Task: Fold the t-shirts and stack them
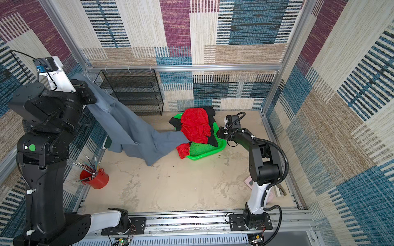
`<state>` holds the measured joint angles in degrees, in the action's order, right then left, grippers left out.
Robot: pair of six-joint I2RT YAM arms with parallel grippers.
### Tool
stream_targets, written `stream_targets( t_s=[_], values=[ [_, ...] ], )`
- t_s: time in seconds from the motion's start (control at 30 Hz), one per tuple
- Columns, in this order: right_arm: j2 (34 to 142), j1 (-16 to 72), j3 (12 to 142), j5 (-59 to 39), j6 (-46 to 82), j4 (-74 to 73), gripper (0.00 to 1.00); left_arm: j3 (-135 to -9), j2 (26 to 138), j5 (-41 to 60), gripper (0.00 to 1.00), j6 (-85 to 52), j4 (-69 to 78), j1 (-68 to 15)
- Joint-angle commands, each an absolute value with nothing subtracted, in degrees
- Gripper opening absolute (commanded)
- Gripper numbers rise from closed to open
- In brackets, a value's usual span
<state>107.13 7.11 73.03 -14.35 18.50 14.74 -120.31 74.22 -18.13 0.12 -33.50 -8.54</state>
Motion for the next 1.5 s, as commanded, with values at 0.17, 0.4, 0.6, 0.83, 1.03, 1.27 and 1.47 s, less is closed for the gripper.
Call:
stream_targets(
  t_s=[0.17, 0.4, 0.6, 0.83, 1.03, 1.27, 1.47],
  values=[
    [106.28, 5.75, 73.59, -0.58, 16.39, 20.23, 0.37, -122.02, 74.07, -13.24, 0.0, -3.15, -35.58, -5.8],
    [103.99, 1.23, 72.97, 3.19, 13.13, 23.76, 0.38, -118.29, 71.09, -10.82, 0.0, -4.32, -33.19, -5.62],
    [100.25, -0.53, 74.32, 10.89, 11.86, 26.57, 0.92, -112.72, 69.74, -4.85, 0.0, -8.08, -31.31, -5.8],
    [94.59, 1.28, 76.17, 9.69, 16.72, 27.94, 0.99, -102.18, 67.99, 5.16, 0.0, -17.23, -26.18, -5.8],
    [95.34, 10.51, 80.8, 5.56, 19.08, 31.01, 0.98, -85.61, 66.07, 9.63, 0.0, -26.78, -16.85, -5.89],
    [99.19, 18.19, 83.46, -0.94, 23.23, 27.03, 0.99, -75.5, 66.57, 13.11, 0.0, -30.23, -14.83, -6.59],
    [108.48, 21.71, 90.15, -4.68, 23.42, 28.64, 0.92, -72.46, 65.57, 13.56, 0.0, -30.06, -16.89, -6.68]
  ],
)
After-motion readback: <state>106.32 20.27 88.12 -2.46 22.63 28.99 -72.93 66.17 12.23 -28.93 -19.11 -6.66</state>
